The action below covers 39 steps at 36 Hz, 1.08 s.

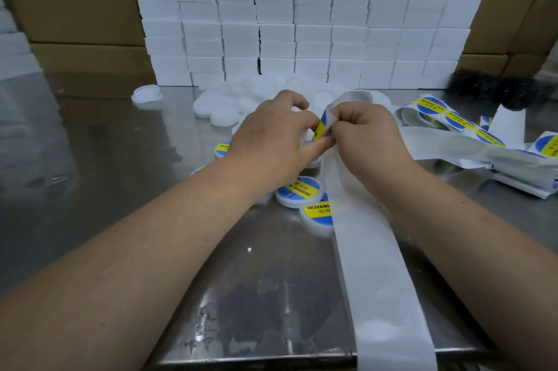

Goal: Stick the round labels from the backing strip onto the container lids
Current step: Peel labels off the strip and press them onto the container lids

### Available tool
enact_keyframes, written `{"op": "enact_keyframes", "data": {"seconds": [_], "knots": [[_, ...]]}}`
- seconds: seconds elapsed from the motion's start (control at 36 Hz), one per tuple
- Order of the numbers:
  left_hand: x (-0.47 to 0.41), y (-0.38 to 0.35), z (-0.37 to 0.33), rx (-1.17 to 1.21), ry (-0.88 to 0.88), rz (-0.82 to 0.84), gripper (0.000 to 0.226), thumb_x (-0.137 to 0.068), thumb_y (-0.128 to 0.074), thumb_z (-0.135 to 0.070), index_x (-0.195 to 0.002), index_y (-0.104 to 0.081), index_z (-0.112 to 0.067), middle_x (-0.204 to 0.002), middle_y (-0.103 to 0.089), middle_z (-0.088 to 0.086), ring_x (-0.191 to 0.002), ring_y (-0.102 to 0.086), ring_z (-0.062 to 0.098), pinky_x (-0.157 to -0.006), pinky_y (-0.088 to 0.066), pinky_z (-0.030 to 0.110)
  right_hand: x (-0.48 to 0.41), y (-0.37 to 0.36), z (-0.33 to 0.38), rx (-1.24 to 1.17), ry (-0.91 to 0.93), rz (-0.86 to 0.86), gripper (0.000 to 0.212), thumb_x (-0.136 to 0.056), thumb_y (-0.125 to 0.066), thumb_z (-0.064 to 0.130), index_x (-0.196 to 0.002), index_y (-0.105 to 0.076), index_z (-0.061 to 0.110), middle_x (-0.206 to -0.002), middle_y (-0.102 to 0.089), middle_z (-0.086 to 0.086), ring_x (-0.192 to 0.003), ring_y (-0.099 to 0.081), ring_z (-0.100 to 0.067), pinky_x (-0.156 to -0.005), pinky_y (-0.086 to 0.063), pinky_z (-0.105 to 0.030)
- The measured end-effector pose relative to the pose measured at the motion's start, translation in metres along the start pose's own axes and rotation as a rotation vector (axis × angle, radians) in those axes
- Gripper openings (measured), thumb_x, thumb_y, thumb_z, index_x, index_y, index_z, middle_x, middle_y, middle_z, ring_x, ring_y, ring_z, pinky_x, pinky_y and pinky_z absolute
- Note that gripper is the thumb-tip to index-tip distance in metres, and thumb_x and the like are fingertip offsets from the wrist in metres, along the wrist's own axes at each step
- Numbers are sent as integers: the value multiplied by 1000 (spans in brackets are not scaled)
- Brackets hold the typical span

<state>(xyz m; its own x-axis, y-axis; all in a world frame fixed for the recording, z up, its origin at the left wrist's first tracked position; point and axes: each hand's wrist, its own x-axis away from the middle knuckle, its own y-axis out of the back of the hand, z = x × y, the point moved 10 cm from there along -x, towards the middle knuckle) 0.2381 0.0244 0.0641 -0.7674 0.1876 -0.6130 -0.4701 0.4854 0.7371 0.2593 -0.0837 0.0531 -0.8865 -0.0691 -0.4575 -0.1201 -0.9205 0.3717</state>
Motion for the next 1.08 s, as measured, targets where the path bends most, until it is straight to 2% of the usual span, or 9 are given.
{"op": "enact_keyframes", "data": {"seconds": [0.14,0.22,0.33,0.42,0.58,0.69,0.83,1.0,1.08], "knots": [[1,-5,5,65,39,40,34,-92,-44,-47,-108,-66,-27,-127,-45,-9,-112,-46,12,-79,-31,21,0,2,0,31,11,-18,35,-74,-40,-5,-53,-56,18,-39,-41,13,-39,-34,-2,-40,-25,-13],[0,-3,12,125,106,14,34,-93,-41,-46,-104,-67,-27,-119,-48,-8,-107,-48,11,-79,-33,22,-1,7,-1,76,-2,-71,25,-74,-39,-3,-66,-61,6,-53,-47,3,-51,-36,-10,-53,-31,-25],[-1,13,34,158,282,-112,32,-91,-41,-50,-95,-66,-29,-110,-54,1,-101,-51,17,-74,-29,24,-2,13,-1,83,-26,-113,14,-73,-39,5,-65,-50,-1,-52,-35,-1,-52,-31,-16,-53,-26,-31],[2,18,50,230,400,-182,28,-90,-42,-51,-80,-58,-30,-104,-59,1,-94,-51,17,-72,-30,25,1,13,4,58,-4,-115,13,-67,-40,22,-60,-44,12,-47,-27,8,-47,-24,-9,-47,-19,-27],[7,28,76,394,580,-317,48,-95,-41,-39,-53,-31,-17,-52,-35,1,-52,-33,17,-50,-25,31,-2,12,4,108,31,-112,13,-84,-50,18,-72,-52,19,-58,-46,8,-53,-40,-5,-50,-32,-21],[9,24,78,402,588,-291,47,-94,-42,-42,-54,-34,-19,-55,-37,-1,-60,-39,23,-57,-32,31,-1,12,8,117,82,-120,29,-86,-50,14,-108,-44,32,-76,-50,11,-68,-53,-12,-62,-41,-26],[7,24,61,275,489,-248,33,-91,-41,-51,-67,-49,-29,-87,-51,1,-77,-44,18,-66,-27,27,2,16,19,155,195,-169,56,-82,-45,1,-130,-43,31,-114,-46,17,-80,-49,-12,-83,-44,-30],[8,27,56,249,447,-263,31,-89,-44,-54,-69,-48,-31,-95,-53,0,-78,-43,14,-65,-26,25,-1,12,14,152,125,-103,41,-77,-44,2,-66,-62,37,-69,-60,22,-59,-50,9,-54,-36,-7],[7,30,58,256,439,-288,30,-87,-47,-55,-70,-50,-31,-95,-53,0,-80,-44,14,-66,-27,25,-1,13,11,105,84,-99,32,-75,-46,11,-58,-62,33,-56,-61,20,-53,-49,6,-47,-35,-8]]}}
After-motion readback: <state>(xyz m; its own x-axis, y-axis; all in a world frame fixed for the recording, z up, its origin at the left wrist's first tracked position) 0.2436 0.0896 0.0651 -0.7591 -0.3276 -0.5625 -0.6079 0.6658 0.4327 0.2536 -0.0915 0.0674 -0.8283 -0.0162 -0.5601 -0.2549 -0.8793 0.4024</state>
